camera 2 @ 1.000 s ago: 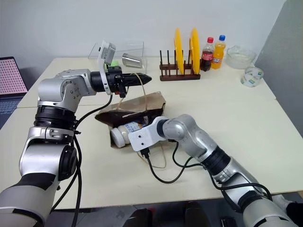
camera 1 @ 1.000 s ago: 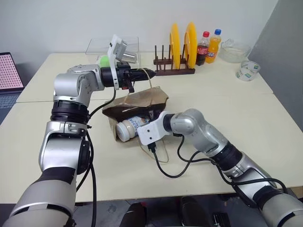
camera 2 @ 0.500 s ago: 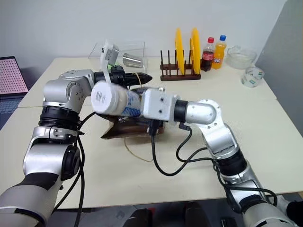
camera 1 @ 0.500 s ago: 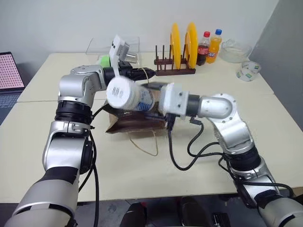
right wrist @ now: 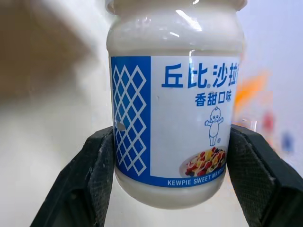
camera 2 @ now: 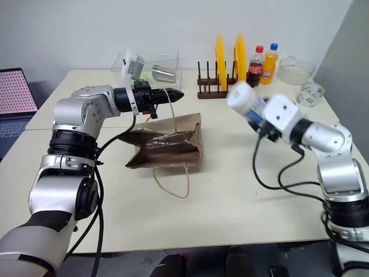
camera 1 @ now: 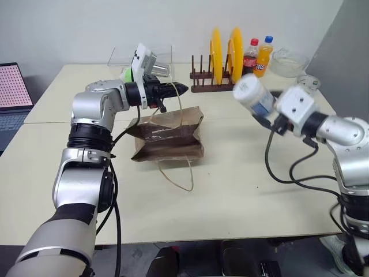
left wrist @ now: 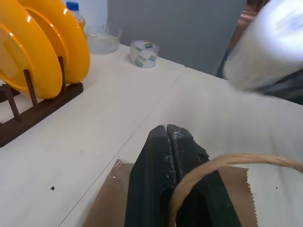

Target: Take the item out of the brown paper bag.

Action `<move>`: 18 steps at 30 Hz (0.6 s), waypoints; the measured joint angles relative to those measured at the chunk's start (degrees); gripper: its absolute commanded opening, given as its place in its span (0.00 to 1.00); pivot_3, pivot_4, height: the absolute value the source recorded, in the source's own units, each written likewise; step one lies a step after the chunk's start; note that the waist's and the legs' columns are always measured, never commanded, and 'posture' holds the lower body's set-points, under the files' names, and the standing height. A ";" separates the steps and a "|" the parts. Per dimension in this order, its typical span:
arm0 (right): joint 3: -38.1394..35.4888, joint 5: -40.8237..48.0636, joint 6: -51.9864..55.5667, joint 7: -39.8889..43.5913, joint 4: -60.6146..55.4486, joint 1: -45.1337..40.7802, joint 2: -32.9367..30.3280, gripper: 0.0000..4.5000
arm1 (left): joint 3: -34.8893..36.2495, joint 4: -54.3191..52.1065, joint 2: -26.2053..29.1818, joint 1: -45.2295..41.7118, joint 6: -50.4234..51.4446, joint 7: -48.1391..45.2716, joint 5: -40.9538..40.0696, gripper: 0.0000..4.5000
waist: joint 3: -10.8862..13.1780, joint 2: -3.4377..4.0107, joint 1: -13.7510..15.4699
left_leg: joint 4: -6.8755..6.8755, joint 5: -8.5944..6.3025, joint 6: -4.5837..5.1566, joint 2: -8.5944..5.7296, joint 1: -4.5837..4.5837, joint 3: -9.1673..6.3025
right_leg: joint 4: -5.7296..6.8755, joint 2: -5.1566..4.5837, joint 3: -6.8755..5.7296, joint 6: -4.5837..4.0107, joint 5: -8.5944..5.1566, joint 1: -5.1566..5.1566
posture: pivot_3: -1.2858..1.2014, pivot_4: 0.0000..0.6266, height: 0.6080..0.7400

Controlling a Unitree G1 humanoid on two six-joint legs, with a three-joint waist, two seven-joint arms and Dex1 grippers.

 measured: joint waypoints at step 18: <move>13.31 -17.05 -20.23 2.13 19.70 0.27 -9.27 0.99 | 0.11 -0.67 -0.05 0.39 -0.12 0.17 -0.07 0.00 | 0.05 0.06 -0.24 | 0.01 0.08 -0.14 0.08 -0.05 0.23 | 0.04 0.01 0.18 0.00 0.00 -0.15 | 0.52 0.24 1.00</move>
